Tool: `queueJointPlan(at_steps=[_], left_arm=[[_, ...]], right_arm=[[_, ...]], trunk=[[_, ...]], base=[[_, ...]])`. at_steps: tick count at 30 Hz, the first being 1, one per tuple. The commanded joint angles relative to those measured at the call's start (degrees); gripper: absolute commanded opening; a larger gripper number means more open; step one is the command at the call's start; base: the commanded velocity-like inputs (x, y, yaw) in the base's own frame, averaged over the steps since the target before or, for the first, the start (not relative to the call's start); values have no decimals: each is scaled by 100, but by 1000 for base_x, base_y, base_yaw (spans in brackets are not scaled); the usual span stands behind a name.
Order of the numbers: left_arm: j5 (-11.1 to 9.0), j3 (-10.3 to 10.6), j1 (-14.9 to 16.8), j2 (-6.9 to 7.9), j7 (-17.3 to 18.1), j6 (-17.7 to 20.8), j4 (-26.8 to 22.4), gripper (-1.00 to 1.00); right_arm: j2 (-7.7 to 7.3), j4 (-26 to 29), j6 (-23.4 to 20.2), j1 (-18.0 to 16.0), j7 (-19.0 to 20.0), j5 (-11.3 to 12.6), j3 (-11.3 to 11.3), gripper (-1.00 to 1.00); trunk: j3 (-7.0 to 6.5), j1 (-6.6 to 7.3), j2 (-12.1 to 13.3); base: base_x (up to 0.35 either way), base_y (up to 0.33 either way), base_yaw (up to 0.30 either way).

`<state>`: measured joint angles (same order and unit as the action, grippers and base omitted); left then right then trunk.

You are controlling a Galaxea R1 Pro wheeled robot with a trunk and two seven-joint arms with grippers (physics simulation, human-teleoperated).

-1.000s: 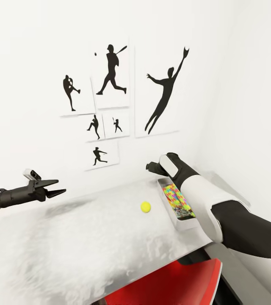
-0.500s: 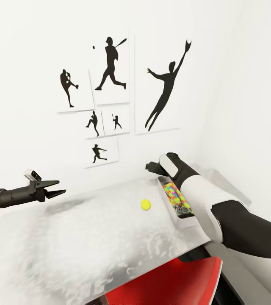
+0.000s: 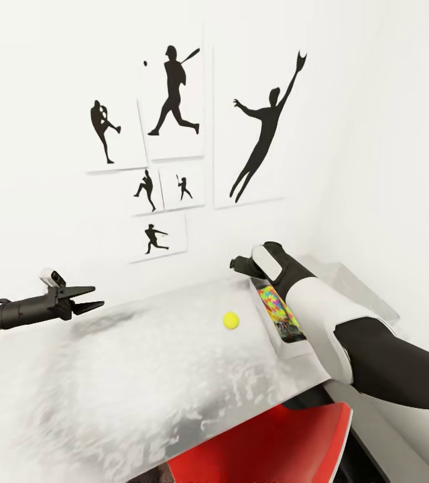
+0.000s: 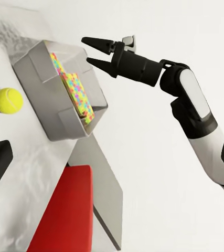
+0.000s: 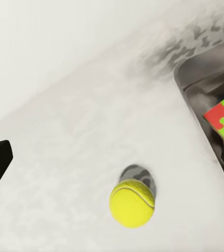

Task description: Put all the toys in the child's room - the three board games (two on the bed and one on the table), the two jigsaw puzzles on the table, and the tennis ball on the table - inside the toy box on the table in the child's room.

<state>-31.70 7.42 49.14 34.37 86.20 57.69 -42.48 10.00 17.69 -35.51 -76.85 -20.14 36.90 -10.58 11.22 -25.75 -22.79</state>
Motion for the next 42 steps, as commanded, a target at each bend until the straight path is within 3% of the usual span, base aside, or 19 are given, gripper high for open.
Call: queueJointPlan(at_steps=[1,42], left_arm=[[-11,25,8,8,30,60,3,100],[-11,23,8,5,28,66,3,100]], right_arm=[[0,6,-14,-6,-52,54,-28,100],[0,-46,-193,3,-43,54,-39,100]], trunk=[[22,-3,-13],[402,-3,-13]], base=[[0,0,0],[0,0,59]])
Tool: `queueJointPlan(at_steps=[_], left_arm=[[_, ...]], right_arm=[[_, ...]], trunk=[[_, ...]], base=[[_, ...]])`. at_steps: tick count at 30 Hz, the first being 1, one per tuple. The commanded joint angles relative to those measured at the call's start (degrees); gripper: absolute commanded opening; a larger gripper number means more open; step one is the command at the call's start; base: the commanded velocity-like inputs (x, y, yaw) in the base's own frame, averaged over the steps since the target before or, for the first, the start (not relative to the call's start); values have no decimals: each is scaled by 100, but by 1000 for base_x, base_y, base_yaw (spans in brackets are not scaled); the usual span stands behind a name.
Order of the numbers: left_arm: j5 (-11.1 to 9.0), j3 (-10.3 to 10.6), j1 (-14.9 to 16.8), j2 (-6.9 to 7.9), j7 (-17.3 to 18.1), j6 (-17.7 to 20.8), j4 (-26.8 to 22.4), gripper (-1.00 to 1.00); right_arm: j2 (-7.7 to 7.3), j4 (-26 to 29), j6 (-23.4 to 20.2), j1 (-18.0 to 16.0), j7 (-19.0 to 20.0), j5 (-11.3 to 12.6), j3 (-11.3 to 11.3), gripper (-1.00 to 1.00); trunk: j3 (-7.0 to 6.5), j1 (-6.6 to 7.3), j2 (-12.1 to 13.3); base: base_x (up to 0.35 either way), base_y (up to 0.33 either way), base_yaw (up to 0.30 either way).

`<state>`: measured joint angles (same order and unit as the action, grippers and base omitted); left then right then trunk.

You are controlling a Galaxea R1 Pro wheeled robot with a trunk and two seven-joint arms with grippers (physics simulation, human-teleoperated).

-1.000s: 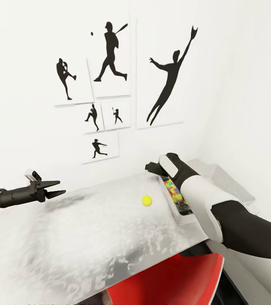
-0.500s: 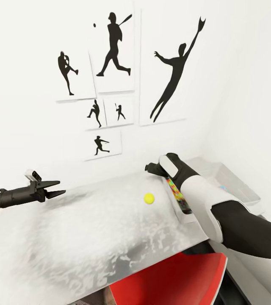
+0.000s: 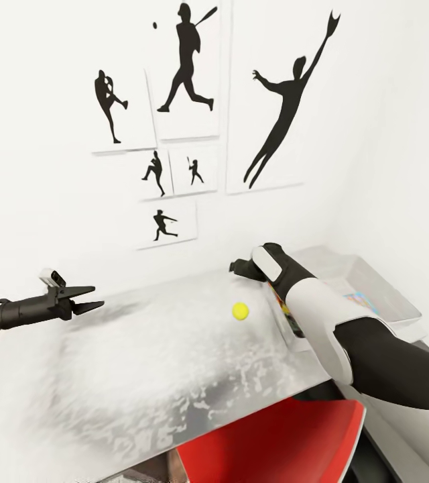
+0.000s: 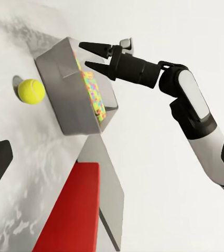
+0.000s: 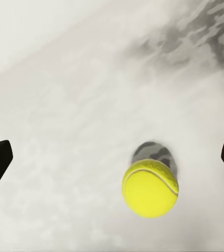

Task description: Put all the toys in the child's room - the three board games (two on the bed and one on the table), the two jigsaw puzzles on the table, and the tennis ball on the table - inside the toy box on the table in the child's room.

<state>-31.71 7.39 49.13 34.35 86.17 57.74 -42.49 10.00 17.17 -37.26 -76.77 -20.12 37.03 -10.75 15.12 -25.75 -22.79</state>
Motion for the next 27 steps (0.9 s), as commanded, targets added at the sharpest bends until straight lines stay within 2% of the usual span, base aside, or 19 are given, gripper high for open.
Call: queueJointPlan(at_steps=[1,27], left_arm=[[-11,26,8,8,31,61,4,100],[-11,18,8,16,-73,60,4,100]], right_arm=[[0,7,-18,-5,-45,42,-22,100],[0,-12,-10,29,-70,22,-41,100]], trunk=[[21,-3,-13],[262,-3,-13]], base=[[0,0,67],[0,0,67]])
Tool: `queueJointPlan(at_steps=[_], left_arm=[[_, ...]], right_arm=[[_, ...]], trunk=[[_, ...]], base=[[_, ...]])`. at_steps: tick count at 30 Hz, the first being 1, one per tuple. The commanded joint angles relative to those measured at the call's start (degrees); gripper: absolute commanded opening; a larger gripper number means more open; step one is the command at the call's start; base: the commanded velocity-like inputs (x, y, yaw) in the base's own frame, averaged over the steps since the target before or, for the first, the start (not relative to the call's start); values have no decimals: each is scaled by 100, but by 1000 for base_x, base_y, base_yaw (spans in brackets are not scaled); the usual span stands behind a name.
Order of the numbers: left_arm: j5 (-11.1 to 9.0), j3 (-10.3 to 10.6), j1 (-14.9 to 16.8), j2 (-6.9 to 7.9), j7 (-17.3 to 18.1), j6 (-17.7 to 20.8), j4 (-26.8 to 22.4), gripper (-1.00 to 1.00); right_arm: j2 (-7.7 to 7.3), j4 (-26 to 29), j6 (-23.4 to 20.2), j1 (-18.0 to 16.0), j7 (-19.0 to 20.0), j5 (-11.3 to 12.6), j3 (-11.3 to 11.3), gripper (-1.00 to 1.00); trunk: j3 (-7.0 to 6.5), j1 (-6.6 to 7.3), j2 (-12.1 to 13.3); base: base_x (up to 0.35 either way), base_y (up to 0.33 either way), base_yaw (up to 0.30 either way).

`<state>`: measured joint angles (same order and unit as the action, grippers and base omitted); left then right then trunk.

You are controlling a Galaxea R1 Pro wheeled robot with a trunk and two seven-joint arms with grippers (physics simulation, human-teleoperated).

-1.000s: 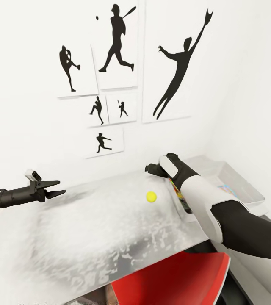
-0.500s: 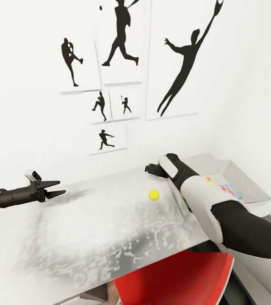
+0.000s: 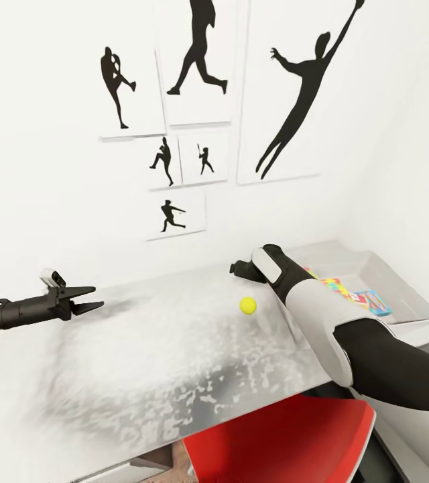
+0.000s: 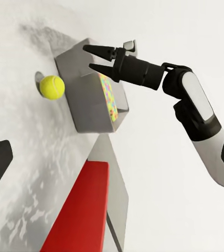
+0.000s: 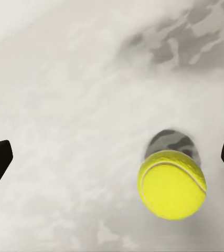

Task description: Put all the toys in the child's room - the three board games (two on the bed and one on the table), the two jigsaw puzzles on the table, and the tennis ball on the table - inside the toy box on the table in the child's room.

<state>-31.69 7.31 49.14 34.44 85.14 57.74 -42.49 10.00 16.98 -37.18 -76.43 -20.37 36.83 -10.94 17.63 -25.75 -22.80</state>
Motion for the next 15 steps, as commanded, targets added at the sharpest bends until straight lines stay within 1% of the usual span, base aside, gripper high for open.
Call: queueJointPlan(at_steps=[1,9,15], left_arm=[[-12,26,8,8,30,61,4,100],[-12,29,8,3,29,61,4,100],[-12,33,8,2,29,62,4,100]], right_arm=[[0,7,-18,-4,-49,39,-22,100],[0,10,-5,-5,-80,-14,-33,100],[0,15,5,-9,-80,-34,-39,100]], trunk=[[21,-3,-12],[91,-3,-12],[106,-3,-12]], base=[[0,0,67],[0,0,62],[0,0,15]])
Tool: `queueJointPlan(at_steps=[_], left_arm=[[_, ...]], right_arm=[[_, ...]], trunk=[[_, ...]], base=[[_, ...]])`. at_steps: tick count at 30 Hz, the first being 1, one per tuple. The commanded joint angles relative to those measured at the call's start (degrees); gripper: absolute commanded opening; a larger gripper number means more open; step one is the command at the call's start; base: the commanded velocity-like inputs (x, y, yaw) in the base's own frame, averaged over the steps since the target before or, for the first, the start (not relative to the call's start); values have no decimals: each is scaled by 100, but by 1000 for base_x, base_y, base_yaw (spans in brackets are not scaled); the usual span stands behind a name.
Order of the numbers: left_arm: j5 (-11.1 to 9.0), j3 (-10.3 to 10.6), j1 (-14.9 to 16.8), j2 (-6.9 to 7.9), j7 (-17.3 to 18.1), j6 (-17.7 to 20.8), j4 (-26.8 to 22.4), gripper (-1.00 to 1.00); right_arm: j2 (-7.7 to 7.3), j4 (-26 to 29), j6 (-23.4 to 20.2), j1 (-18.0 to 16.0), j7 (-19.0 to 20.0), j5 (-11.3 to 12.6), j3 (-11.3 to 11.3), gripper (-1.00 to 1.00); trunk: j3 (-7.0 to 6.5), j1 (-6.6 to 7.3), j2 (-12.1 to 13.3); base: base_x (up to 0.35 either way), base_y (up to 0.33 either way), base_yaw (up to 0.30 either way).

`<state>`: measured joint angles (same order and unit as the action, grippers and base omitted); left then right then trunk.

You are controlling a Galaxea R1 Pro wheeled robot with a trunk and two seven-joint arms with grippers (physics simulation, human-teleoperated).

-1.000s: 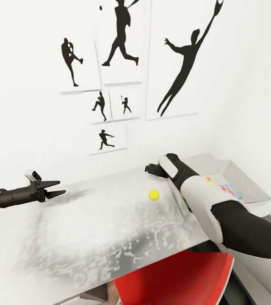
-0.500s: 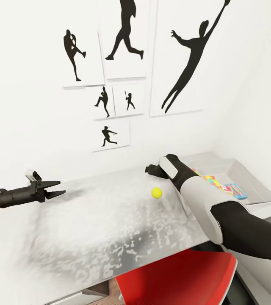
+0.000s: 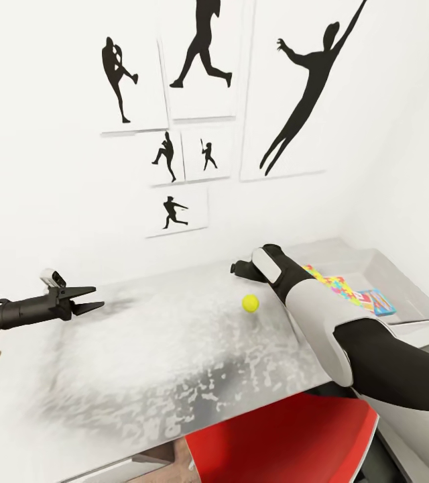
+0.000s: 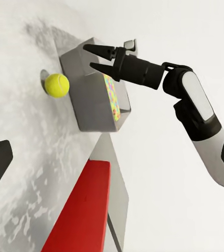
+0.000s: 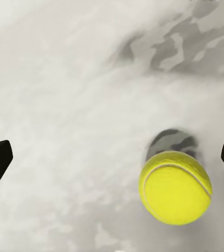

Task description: Put all the toys in the child's room - the three board games (two on the bed and one on the table), the two jigsaw puzzles on the table, and the tennis ball on the table - inside the toy box on the table in the child's room.

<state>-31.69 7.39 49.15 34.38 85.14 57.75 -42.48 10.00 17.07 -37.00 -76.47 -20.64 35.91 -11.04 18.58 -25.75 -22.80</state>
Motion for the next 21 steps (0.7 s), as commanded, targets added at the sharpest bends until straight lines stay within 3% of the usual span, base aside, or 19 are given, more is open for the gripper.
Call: queueJointPlan(at_steps=[1,21], left_arm=[[-12,26,7,7,29,60,3,100],[-12,23,7,7,29,59,3,100]], right_arm=[[0,6,-11,-6,-53,54,-29,100],[0,6,-9,-8,-56,36,-45,100]], trunk=[[12,-3,-11],[66,-3,-11]], base=[[0,0,5],[0,0,-58]])
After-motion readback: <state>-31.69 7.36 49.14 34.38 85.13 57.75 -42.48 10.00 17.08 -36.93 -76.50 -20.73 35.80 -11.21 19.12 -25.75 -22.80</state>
